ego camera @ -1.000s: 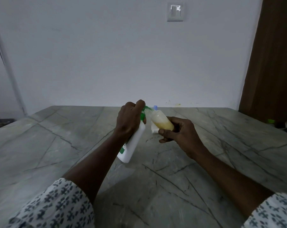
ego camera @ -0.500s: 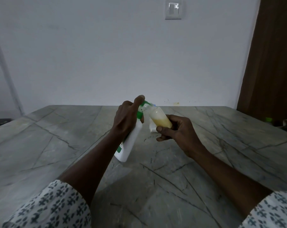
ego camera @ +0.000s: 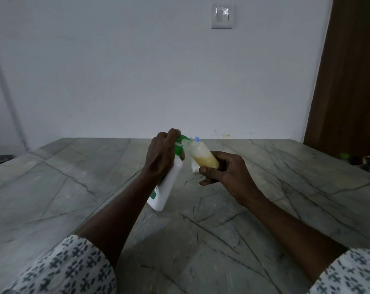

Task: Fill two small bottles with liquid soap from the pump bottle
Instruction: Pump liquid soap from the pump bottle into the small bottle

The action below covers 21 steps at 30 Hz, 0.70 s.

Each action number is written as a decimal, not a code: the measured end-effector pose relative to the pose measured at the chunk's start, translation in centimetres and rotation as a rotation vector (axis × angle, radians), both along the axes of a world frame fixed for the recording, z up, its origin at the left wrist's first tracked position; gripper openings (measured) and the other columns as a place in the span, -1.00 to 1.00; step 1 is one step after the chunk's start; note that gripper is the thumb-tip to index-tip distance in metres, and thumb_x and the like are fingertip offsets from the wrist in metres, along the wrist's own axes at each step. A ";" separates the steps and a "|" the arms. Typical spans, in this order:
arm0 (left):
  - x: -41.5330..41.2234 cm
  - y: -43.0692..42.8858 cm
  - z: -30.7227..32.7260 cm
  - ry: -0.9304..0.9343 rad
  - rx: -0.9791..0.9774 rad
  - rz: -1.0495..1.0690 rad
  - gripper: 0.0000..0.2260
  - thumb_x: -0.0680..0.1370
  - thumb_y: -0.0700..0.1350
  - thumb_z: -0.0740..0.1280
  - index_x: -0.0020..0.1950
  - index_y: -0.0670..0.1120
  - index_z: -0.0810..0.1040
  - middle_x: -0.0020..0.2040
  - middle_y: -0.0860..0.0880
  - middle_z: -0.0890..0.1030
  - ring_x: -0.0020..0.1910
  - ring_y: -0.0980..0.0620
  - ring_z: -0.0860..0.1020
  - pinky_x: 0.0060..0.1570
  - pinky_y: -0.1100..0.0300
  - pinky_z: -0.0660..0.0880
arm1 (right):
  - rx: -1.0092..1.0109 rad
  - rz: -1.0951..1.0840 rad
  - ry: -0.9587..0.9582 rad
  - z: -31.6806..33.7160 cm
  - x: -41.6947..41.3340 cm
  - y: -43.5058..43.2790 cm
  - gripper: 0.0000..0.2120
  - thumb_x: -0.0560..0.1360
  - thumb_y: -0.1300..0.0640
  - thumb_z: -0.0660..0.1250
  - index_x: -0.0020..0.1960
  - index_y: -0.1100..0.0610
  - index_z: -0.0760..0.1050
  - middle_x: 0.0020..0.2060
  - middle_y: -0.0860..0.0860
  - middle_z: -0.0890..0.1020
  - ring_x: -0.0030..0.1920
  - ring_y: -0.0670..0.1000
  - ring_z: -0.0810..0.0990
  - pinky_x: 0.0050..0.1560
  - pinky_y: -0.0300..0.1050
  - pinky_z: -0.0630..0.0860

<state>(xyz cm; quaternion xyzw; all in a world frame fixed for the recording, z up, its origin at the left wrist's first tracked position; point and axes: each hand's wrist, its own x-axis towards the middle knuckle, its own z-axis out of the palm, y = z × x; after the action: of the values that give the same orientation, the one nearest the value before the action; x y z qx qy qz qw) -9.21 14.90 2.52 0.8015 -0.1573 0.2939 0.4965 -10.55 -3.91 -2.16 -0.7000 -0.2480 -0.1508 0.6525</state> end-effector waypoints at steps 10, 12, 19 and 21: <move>-0.6 -0.4 0.5 0.052 -0.020 0.049 -0.37 0.53 0.28 0.10 -0.51 -0.13 0.57 -0.45 -0.11 0.63 -0.30 -0.16 0.61 0.08 -0.17 0.53 | -0.007 -0.016 -0.001 0.2 -0.2 -0.2 -0.49 0.39 0.30 0.50 0.31 0.31 0.50 0.02 0.23 0.67 -0.24 0.22 0.71 -0.14 0.10 0.68; -0.7 -0.6 0.5 0.033 -0.024 0.068 -0.45 0.52 0.16 0.10 -0.49 -0.16 0.56 -0.47 -0.07 0.62 -0.31 -0.18 0.58 0.04 -0.16 0.53 | -0.025 -0.014 -0.006 0.1 -0.2 -0.1 -0.49 0.39 0.30 0.50 0.31 0.30 0.50 0.03 0.22 0.67 -0.25 0.21 0.71 -0.15 0.07 0.68; -0.1 -0.4 0.6 0.087 -0.097 0.037 -0.54 0.48 0.02 0.03 0.02 -0.27 0.57 -0.04 -0.32 0.63 -0.03 -0.33 0.58 0.08 -0.24 0.51 | -0.009 0.003 -0.006 0.0 0.0 -0.1 -0.50 0.38 0.30 0.51 0.30 0.29 0.51 0.00 0.24 0.68 -0.26 0.22 0.71 -0.18 0.04 0.68; 0.0 -0.2 0.2 0.063 -0.072 0.014 -0.54 0.49 0.07 0.03 0.01 -0.21 0.58 -0.07 -0.28 0.66 -0.04 -0.32 0.59 0.10 -0.24 0.52 | -0.006 0.005 -0.003 -0.1 0.0 0.0 -0.51 0.38 0.29 0.51 0.30 0.29 0.52 -0.01 0.24 0.68 -0.25 0.23 0.71 -0.16 0.08 0.68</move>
<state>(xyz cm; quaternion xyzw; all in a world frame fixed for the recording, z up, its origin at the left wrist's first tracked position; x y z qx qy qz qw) -9.18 14.72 2.72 0.7931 -0.1253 0.2777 0.5274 -10.56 -3.95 -2.21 -0.7010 -0.2512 -0.1494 0.6505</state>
